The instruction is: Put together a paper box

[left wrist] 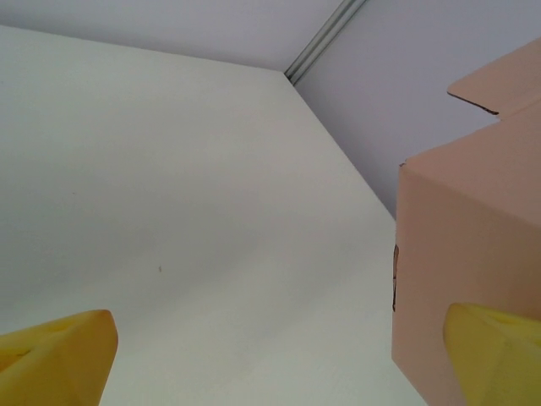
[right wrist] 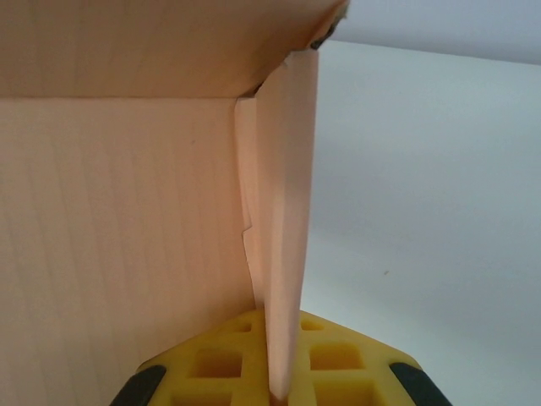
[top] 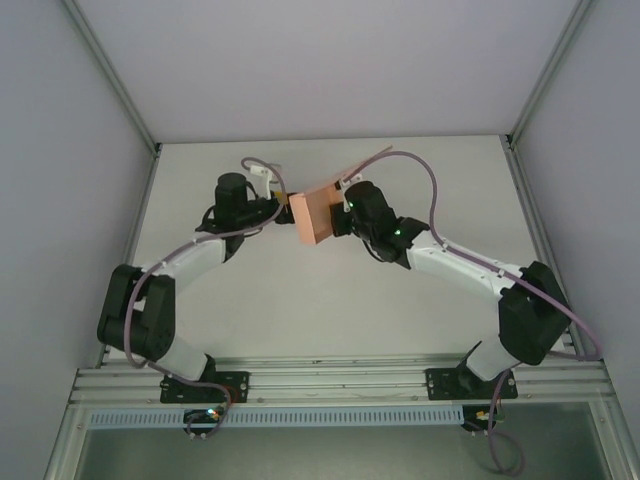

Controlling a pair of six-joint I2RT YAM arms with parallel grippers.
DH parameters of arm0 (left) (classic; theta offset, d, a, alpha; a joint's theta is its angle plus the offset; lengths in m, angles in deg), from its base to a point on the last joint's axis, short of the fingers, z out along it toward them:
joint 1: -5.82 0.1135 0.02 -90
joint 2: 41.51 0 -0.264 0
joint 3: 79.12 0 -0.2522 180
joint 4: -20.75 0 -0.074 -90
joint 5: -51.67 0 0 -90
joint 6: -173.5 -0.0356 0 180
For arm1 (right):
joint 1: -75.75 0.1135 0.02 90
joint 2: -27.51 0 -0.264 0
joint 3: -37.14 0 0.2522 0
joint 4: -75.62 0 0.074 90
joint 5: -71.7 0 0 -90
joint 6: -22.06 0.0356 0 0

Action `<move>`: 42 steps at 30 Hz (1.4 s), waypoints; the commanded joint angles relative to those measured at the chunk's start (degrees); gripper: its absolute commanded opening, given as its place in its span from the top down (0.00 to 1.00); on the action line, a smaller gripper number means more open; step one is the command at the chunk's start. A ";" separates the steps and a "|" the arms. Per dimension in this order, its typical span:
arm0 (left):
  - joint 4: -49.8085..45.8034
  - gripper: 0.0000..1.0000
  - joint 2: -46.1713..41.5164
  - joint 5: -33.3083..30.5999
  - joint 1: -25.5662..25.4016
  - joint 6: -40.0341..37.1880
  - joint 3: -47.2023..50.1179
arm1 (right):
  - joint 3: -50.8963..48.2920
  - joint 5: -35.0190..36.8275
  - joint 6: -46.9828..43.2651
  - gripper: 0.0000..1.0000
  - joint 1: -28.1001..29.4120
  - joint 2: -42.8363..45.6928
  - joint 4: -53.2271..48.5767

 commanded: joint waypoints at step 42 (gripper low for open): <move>-32.63 0.00 -16.84 -30.62 3.14 -9.40 8.97 | -7.54 8.70 18.44 0.74 -0.20 -9.56 -22.44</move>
